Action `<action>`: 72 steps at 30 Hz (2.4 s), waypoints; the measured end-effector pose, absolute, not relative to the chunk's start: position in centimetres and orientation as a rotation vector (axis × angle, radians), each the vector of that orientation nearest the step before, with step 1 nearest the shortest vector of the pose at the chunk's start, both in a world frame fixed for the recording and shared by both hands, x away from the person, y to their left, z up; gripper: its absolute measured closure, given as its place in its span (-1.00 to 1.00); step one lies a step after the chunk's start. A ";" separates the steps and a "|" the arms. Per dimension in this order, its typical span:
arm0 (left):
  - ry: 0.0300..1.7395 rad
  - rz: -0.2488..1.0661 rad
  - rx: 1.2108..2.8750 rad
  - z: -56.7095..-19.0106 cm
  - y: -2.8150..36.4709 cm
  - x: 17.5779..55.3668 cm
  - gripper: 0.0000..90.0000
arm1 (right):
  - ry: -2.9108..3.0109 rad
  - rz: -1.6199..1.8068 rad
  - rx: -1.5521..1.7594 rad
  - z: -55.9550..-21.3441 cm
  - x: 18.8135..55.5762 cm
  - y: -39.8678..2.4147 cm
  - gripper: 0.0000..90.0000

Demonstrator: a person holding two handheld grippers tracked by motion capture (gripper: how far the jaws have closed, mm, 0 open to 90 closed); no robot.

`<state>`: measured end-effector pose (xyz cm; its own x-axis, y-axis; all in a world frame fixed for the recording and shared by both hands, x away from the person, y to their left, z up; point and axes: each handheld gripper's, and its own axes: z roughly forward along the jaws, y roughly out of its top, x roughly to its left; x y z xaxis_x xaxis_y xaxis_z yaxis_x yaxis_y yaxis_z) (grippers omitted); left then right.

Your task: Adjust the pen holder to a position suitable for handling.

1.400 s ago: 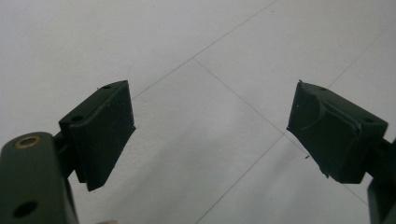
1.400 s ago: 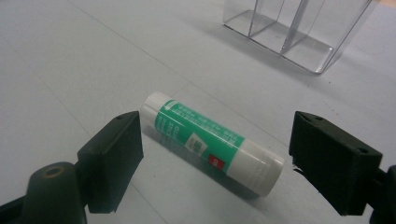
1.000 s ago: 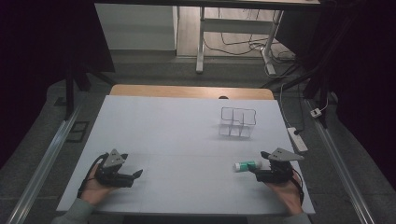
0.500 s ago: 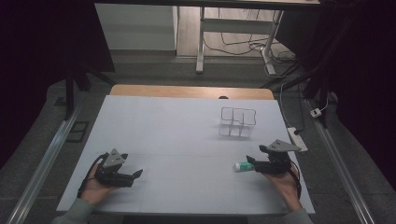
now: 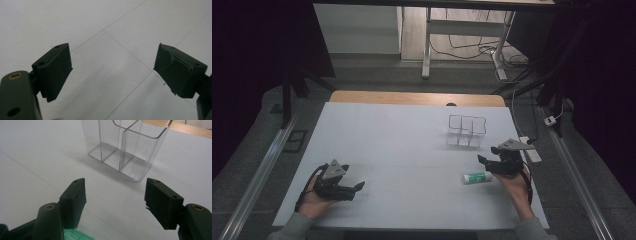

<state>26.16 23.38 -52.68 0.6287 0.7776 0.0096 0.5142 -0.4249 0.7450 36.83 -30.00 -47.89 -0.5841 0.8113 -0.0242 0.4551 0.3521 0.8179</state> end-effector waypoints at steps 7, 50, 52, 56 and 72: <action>1.006 0.460 2.121 -52.7 23.4 26.2 -0.69 | 2.169 1.113 1.140 -47.8 37.8 -30.3 -0.18; 1.006 0.463 2.128 -52.8 23.4 26.2 -0.69 | 2.135 1.003 1.255 -48.1 45.6 -30.9 0.97; 1.006 0.463 2.127 -52.8 23.4 26.2 -0.69 | 2.136 0.998 1.252 -48.1 45.7 -30.9 0.97; 1.003 0.466 2.127 -52.8 23.4 26.2 -0.69 | 2.144 0.984 1.249 -48.4 46.0 -30.6 0.97; 1.003 0.465 2.135 -52.9 23.3 26.2 -0.69 | 2.208 0.988 1.174 -48.9 46.6 -29.6 0.97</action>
